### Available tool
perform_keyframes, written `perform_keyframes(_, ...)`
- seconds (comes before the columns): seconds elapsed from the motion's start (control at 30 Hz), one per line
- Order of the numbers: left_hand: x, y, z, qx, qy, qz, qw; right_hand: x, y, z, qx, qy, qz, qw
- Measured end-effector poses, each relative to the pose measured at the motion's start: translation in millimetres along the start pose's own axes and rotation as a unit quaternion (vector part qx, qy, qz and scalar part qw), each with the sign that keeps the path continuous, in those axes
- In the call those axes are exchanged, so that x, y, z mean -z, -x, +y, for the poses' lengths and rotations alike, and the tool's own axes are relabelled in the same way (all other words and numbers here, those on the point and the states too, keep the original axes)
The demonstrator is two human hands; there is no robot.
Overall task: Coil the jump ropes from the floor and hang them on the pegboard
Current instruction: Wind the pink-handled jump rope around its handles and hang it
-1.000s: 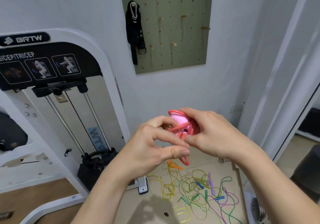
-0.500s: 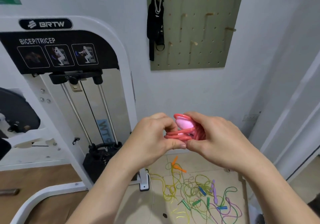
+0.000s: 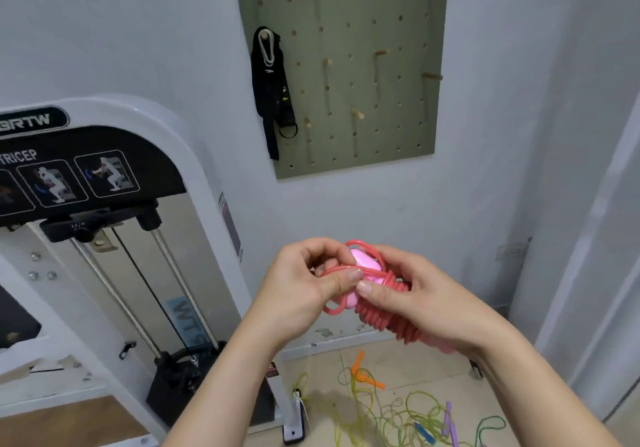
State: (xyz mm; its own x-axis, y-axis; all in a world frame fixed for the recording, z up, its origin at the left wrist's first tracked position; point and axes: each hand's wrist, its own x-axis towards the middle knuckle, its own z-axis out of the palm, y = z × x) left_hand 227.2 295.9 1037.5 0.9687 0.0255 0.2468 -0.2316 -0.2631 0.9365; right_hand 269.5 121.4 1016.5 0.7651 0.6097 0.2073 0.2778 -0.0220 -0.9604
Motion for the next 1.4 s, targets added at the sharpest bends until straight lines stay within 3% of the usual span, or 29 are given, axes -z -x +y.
perform_keyframes(0.1, -17.2, -26.4, 0.5, 0.009, -0.052, -0.026, 0.998, 24.4, -8.6, 11.1, -0.013, -0.022, 0.039, 0.999)
perform_keyframes(0.2, -31.7, -48.5, 0.9, -0.016, -0.142, -0.055, 0.988, 43.8, -11.6, 21.8, -0.023, 0.067, 0.109, 0.991)
perform_keyframes(0.3, -38.9, -67.0, 2.3, -0.006, -0.206, -0.146, 0.968, 61.2, -11.7, 37.9, -0.039, 0.169, 0.15, 0.973)
perform_keyframes(0.4, -47.5, -85.2, -2.1, 0.013, -0.185, -0.187, 0.965, 75.0, -12.8, 50.5, -0.057, 0.191, 0.154, 0.968)
perform_keyframes(0.57, -63.8, -109.4, -28.2, -0.006, -0.17, -0.107, 0.98, 95.0, -29.7, 58.3, -0.075, 0.177, 0.141, 0.971)
perform_keyframes(0.67, -63.3, -121.3, -40.6, 0.019, -0.112, -0.102, 0.988, 100.3, -40.9, 61.9, -0.069, 0.219, 0.137, 0.964)
perform_keyframes(0.93, -69.1, -153.7, -66.6, 0.063, 0.125, 0.008, 0.99, 90.5, -79.5, 66.1, -0.05, 0.325, 0.193, 0.924)
perform_keyframes(1.03, -55.3, -167.0, -69.6, 0.016, 0.071, 0.035, 0.997, 90.3, -103.8, 69.8, -0.059, 0.292, 0.191, 0.935)
perform_keyframes(1.2, -2.3, -186.6, -70.9, 0.019, -0.004, -0.109, 0.994, 93.6, -146.9, 72.3, -0.093, 0.172, 0.159, 0.968)
perform_keyframes(1.4, 32.8, -214.5, -87.4, -0.034, -0.085, 0.048, 0.995, 72.5, -210.0, 68.0, -0.066, 0.185, 0.122, 0.973)
